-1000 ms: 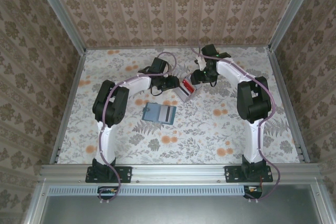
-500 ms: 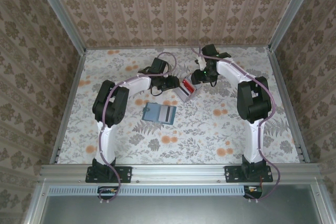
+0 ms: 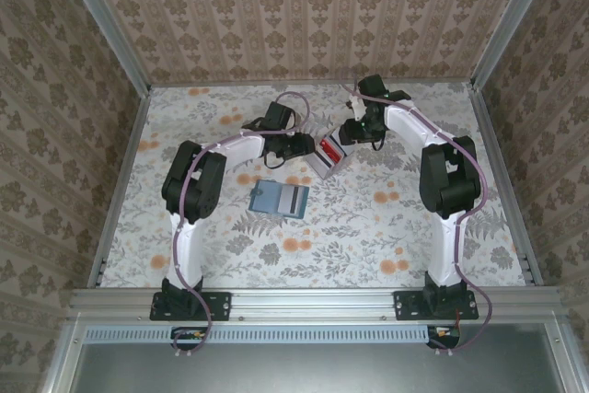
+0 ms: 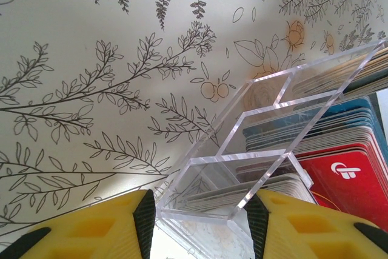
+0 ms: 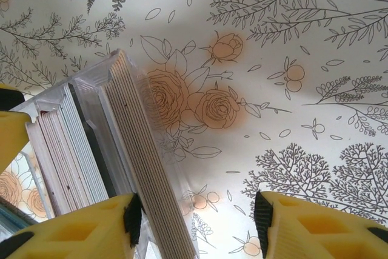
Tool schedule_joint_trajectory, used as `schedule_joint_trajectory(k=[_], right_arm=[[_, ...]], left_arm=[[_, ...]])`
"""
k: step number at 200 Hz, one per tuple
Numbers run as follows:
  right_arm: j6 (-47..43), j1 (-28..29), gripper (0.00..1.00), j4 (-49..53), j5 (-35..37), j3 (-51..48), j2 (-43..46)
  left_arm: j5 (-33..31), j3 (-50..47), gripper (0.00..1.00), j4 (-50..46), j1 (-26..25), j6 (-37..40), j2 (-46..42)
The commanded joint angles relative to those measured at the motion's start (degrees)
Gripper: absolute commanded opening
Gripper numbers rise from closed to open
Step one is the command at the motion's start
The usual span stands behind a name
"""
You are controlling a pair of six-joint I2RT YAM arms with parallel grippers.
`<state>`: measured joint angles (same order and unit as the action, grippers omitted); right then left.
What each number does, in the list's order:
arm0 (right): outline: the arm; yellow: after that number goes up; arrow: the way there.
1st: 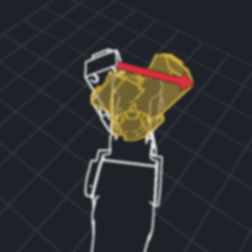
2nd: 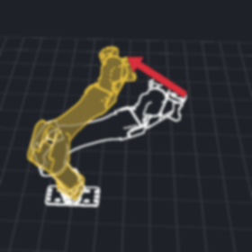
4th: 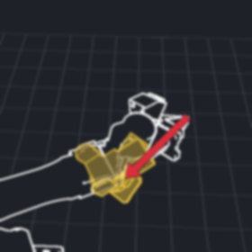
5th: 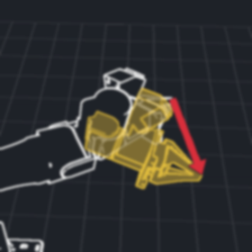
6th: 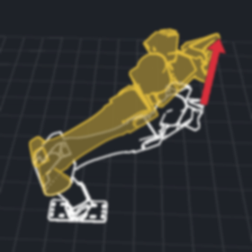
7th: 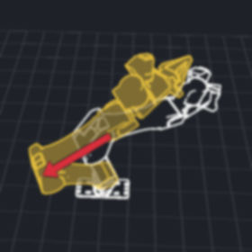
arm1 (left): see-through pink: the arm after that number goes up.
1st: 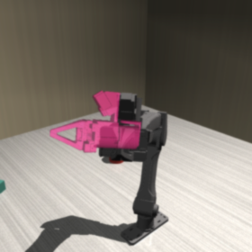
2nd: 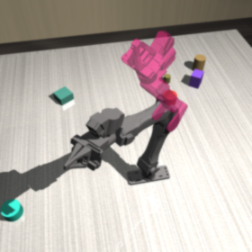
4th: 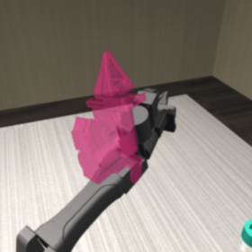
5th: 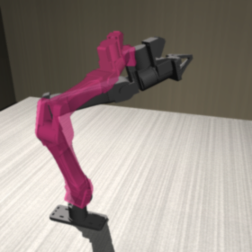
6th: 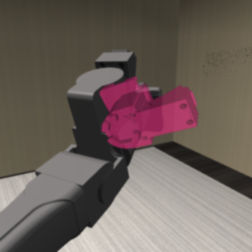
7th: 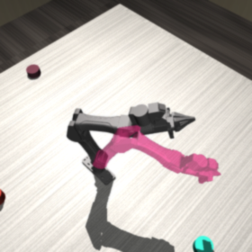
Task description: Put the credit cards into the card holder
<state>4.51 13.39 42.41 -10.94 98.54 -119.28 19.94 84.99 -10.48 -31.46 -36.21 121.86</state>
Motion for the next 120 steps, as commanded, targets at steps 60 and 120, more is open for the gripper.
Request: schedule_joint_trajectory(k=[60, 120], right_arm=[[0.2, -0.4, 0.36, 0.0, -1.2, -0.5, 2.8], [-0.6, -0.4, 0.21, 0.8, -1.8, 0.0, 3.4]], left_arm=[[-0.7, -1.4, 0.47, -2.6, -0.4, 1.5, -1.0], [-0.8, -1.6, 0.46, -2.7, -0.7, 1.5, -1.0]])
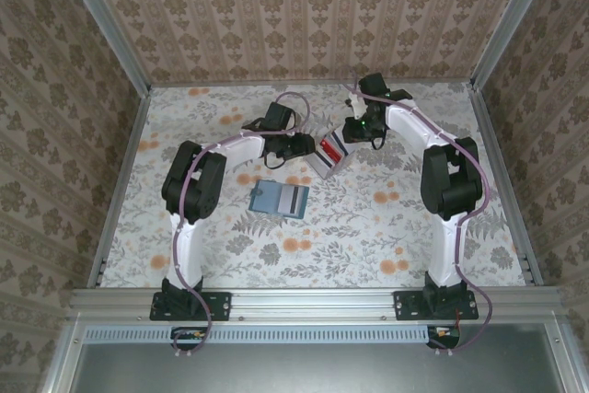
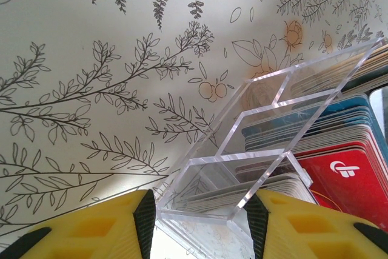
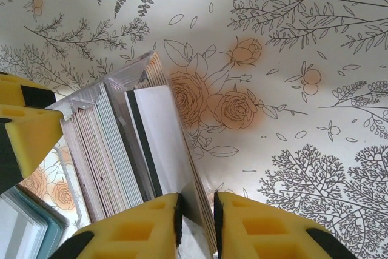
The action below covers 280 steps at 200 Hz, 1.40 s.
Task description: Put the credit cards into the card holder
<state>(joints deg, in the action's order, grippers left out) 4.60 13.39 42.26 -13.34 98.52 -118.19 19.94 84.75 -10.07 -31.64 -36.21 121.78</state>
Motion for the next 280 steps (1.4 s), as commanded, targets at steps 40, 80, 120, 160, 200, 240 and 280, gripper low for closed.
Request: schedule_joint_trajectory(k=[40, 80, 120, 160, 200, 240, 280], right_arm=[[-0.9, -0.4, 0.14, 1.3, 0.3, 0.0, 3.6], [-0.7, -0.4, 0.06, 1.4, -2.0, -0.3, 5.1], [0.1, -0.5, 0.03, 1.3, -4.8, -0.2, 6.0], [3.8, -0.8, 0.02, -1.1, -12.0, -2.0, 8.6], [11.3, 0.1, 0.03, -8.2, -21.2, -10.1, 13.4], [18.7, 4.6, 0.03, -19.3, -24.2, -22.5, 18.3], [28.2, 12.7, 0.03, -30.0, -25.0, -31.0, 17.9]], left_arm=[[-0.8, -1.2, 0.46, -3.1, -0.6, 1.5, -0.9], [-0.8, -1.2, 0.46, -3.2, -0.8, 1.5, -1.2], [-1.0, -1.3, 0.46, -3.4, -0.9, 1.6, -2.2], [-0.7, -0.7, 0.47, -3.6, -1.2, 1.6, -2.5], [-0.4, 0.0, 0.48, -4.3, -1.5, 1.7, -5.1], [-1.9, 0.0, 0.5, -6.9, -1.1, 3.4, -9.6], [-3.1, -4.9, 0.5, -7.7, 0.7, 4.2, -14.0]])
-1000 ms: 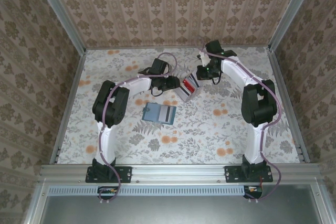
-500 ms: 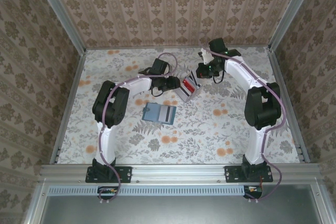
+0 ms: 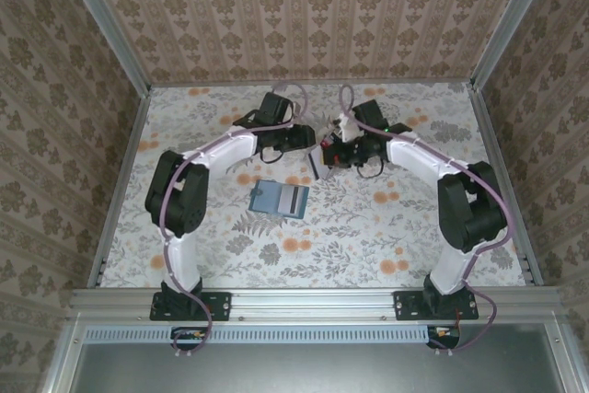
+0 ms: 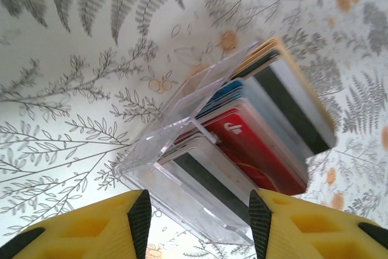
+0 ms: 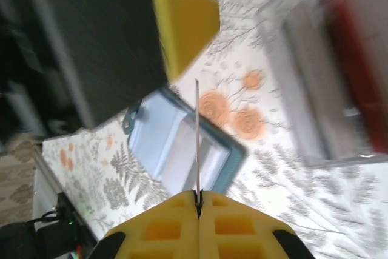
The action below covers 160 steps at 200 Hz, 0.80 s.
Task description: Put the credit cards into the card holder
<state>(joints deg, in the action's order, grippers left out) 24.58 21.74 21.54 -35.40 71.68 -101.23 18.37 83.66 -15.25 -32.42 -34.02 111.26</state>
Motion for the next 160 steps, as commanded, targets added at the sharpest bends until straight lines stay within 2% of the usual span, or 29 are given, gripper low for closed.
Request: schedule_joint_trajectory(k=[1, 53, 75, 79, 116, 160], right_arm=[[8.6, 4.5, 0.03, -9.6, -2.9, -4.3, 1.0], [21.4, 10.5, 0.03, -22.6, -1.4, -11.0, -3.3], [22.2, 11.7, 0.03, -23.1, -0.9, -10.7, -5.8], [22.3, 11.7, 0.03, -23.2, -0.8, -10.7, -6.3], [23.5, 11.7, 0.03, -24.0, -1.0, -9.7, -9.4], [23.9, 11.7, 0.03, -24.6, -1.0, -9.3, -11.7]], left_arm=[[-1.6, -4.1, 0.5, -2.6, 1.6, 2.0, -3.6], [-3.1, -16.0, 0.49, -3.2, 5.9, 2.7, -11.0], [-4.1, -20.7, 0.48, -4.8, 5.9, 3.6, -13.7], [-4.3, -21.5, 0.48, -5.1, 7.4, 3.7, -14.2], [-5.0, -28.6, 0.47, -5.8, 9.6, 3.4, -18.3], [-4.9, -32.6, 0.44, -6.3, 10.8, 3.7, -19.9]])
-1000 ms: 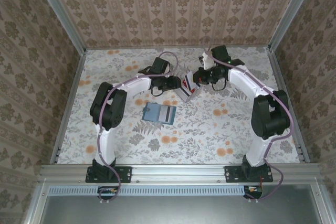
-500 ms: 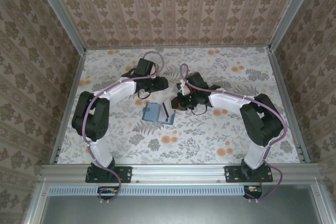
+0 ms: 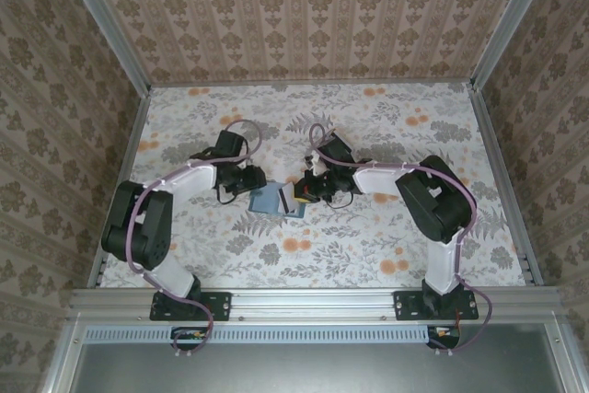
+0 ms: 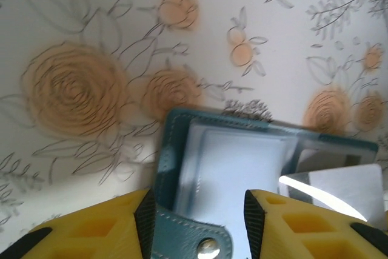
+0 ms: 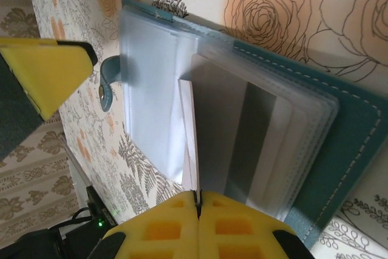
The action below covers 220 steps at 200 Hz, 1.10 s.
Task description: Put the credit cards into the card holder
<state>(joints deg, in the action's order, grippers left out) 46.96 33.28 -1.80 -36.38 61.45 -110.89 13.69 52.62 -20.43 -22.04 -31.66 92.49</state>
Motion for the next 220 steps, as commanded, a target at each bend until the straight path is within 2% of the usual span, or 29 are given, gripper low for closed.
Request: schedule_joint_trajectory(k=[1, 31, 70, 100, 220], right_arm=[[1.6, 0.1, 0.03, -1.4, 0.1, 0.9, -2.2], [2.3, 0.0, 0.03, -2.4, 0.3, 1.3, -3.3], [2.3, 0.1, 0.03, -2.5, 0.0, 3.0, -4.7], [2.2, 0.1, 0.03, -2.5, -0.1, 3.9, -5.8], [1.6, 1.0, 0.03, -1.6, -1.2, 7.0, -8.0]], left_arm=[[-0.3, -1.7, 0.44, -1.2, 0.4, 1.3, -1.2], [0.3, -3.4, 0.39, -1.3, 0.4, 1.4, -1.2], [0.8, -5.3, 0.27, -0.5, 0.5, 0.8, -1.8], [1.4, -5.9, 0.21, 0.7, 0.5, 0.1, -1.8], [2.2, -5.4, 0.21, 1.7, 0.2, -0.5, -1.2]])
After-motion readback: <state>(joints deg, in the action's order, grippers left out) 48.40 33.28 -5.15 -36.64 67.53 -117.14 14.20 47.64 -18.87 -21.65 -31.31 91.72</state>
